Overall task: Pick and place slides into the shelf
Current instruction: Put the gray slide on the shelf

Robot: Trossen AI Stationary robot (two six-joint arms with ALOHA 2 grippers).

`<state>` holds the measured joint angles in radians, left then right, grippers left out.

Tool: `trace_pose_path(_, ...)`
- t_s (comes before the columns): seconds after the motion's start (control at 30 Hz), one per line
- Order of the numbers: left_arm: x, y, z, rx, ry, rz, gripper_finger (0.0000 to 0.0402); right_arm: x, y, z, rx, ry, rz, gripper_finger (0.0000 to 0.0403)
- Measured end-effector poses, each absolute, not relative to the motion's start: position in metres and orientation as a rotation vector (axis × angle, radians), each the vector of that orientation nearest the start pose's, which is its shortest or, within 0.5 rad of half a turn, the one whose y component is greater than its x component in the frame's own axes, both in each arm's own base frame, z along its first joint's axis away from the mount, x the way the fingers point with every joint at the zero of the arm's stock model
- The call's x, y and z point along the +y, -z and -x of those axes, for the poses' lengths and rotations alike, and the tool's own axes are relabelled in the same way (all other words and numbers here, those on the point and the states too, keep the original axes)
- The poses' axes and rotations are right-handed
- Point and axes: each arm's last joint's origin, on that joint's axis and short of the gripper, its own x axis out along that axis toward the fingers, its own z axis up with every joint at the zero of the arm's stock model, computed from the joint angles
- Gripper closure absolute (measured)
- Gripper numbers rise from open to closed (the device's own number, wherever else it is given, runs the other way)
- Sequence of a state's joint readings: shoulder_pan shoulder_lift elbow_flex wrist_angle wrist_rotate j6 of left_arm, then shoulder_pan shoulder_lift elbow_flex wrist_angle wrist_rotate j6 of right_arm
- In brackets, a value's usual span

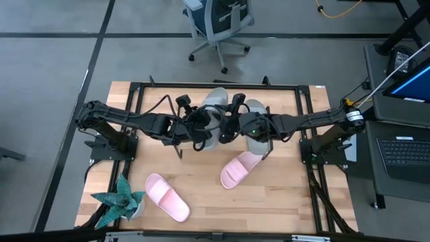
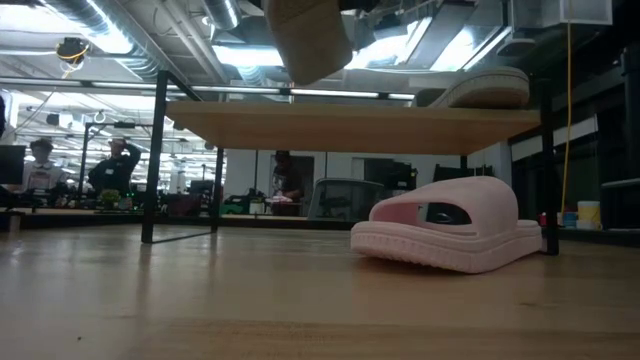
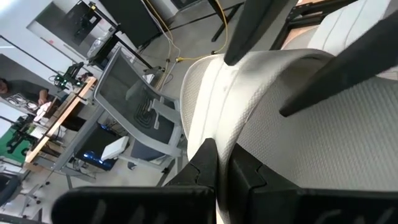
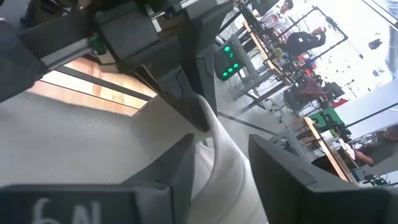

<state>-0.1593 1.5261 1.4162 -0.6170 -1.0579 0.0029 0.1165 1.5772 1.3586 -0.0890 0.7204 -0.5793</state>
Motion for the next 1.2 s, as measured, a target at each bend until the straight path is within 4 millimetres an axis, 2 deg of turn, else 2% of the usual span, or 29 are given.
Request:
trace_pose_path(0.4,-0.026,-0.346,-0.320,0.618,-0.855,-0.432,0.0399,0.017,-0.347,-0.359,0.457,0.528,0.681,0.0362)
trace_pose_path(0.5,-0.026,-0.346,-0.319,0.618,-0.856,-0.432,0.0388,0.017,-0.347,-0.359,0.457,0.530,0.681,0.0387)
trace_pose_path(0.7,-0.030,-0.346,-0.320,0.615,-0.835,-0.442,0.0352,0.016,-0.346,-0.359,0.455,0.550,0.673,0.0391)
trace_pose_path(0.9,-0.044,-0.351,-0.321,0.587,-0.793,-0.501,0.0345,0.015,-0.347,-0.359,0.458,0.583,0.670,0.0391)
trace_pose_path(1.03,-0.057,-0.361,-0.317,0.532,-0.741,-0.527,0.0349,0.015,-0.348,-0.358,0.452,0.594,0.663,0.0391)
trace_pose_path(1.2,-0.069,-0.382,-0.297,0.453,-0.697,-0.494,0.0350,0.017,-0.354,-0.353,0.433,0.590,0.649,0.0391)
